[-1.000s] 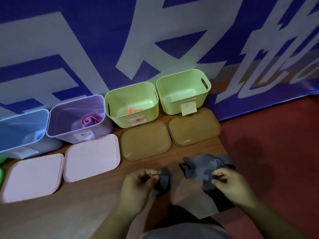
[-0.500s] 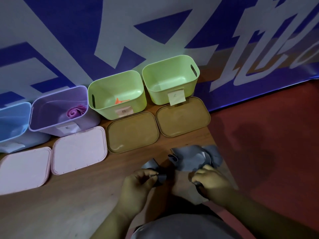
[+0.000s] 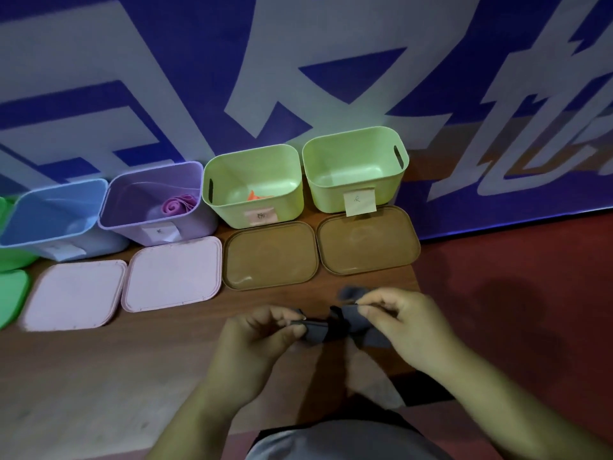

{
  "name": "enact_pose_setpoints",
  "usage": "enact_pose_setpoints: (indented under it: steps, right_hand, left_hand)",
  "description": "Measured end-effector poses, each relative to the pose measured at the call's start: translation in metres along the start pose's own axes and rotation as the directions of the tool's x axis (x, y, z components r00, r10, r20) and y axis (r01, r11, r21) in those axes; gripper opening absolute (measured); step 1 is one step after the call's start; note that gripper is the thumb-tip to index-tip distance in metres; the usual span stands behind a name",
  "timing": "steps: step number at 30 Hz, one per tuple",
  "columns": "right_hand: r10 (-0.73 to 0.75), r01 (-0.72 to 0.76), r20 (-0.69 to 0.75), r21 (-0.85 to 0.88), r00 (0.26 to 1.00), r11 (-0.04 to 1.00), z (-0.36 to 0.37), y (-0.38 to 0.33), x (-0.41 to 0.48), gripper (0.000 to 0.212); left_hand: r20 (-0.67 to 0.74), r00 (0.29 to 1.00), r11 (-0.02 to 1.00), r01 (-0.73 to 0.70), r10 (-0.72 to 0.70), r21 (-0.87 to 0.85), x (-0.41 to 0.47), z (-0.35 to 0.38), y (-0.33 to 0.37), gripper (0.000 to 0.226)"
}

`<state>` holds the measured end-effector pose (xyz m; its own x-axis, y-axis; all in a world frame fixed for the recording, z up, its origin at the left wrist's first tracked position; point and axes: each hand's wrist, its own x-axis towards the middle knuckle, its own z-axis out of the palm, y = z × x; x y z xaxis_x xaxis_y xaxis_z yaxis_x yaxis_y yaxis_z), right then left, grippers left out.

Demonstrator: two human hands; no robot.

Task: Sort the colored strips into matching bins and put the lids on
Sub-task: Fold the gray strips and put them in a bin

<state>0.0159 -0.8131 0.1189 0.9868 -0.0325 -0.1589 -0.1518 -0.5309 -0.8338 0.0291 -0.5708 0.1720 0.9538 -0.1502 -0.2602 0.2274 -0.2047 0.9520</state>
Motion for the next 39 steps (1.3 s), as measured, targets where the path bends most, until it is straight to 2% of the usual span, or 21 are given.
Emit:
enact_pose_setpoints:
  steps: [5, 8, 13, 14, 18, 22, 24, 29, 32, 36, 39]
  right_hand:
    - [-0.082, 0.089, -0.048, 0.162, 0.995, 0.983, -0.015, -0.067, 0.0, 0.016]
    - [-0.07, 0.085, -0.064, 0.276, 0.995, 0.957, -0.013, -0.103, -0.005, 0.013]
    - [0.051, -0.024, -0.027, 0.607, 0.998, 0.794, 0.008, -0.158, -0.018, 0.012]
    - [0.073, -0.056, 0.001, 0.653, 0.997, 0.755, 0.013, -0.165, -0.021, 0.007]
    - [0.122, -0.13, 0.068, 0.771, 0.99, 0.623, 0.032, -0.19, -0.029, 0.016]
    - [0.178, -0.202, 0.126, 0.829, 0.976, 0.522, 0.05, -0.212, -0.036, 0.014]
    - [0.198, -0.236, 0.157, 0.837, 0.968, 0.493, 0.055, -0.216, -0.038, 0.013]
    - [0.229, -0.255, 0.166, 0.859, 0.959, 0.445, 0.077, -0.234, -0.041, 0.02]
    - [0.224, -0.259, 0.174, 0.86, 0.959, 0.439, 0.088, -0.24, -0.041, 0.021]
    - [0.216, -0.256, 0.175, 0.857, 0.961, 0.447, 0.101, -0.242, -0.038, 0.019]
    - [0.202, -0.267, 0.189, 0.829, 0.961, 0.491, 0.108, -0.239, -0.035, 0.025]
  left_hand:
    - [0.046, 0.985, 0.986, -0.164, 0.164, -0.02, -0.01, -0.024, 0.038, 0.006]
    - [0.067, 0.967, 0.97, -0.244, 0.244, -0.015, -0.014, -0.038, 0.054, 0.01]
    - [0.095, 0.908, 0.912, -0.41, 0.409, -0.007, -0.017, -0.06, 0.069, 0.015]
    - [0.079, 0.902, 0.905, -0.426, 0.425, -0.004, -0.017, -0.065, 0.07, 0.017]
    - [0.005, 0.896, 0.896, -0.444, 0.444, -0.001, -0.019, -0.084, 0.07, 0.025]
    - [-0.076, 0.923, 0.918, -0.383, 0.376, -0.108, -0.025, -0.102, 0.068, 0.024]
    - [-0.092, 0.927, 0.917, -0.374, 0.365, -0.135, -0.027, -0.107, 0.068, 0.017]
    - [-0.125, 0.915, 0.904, -0.4, 0.384, -0.15, -0.03, -0.129, 0.063, 0.02]
    - [-0.137, 0.906, 0.898, -0.419, 0.401, -0.136, -0.03, -0.139, 0.058, 0.02]
    - [-0.096, 0.885, 0.884, -0.462, 0.455, -0.069, -0.027, -0.153, 0.049, 0.039]
    - [-0.039, 0.844, 0.844, -0.531, 0.534, 0.075, -0.021, -0.161, 0.041, 0.037]
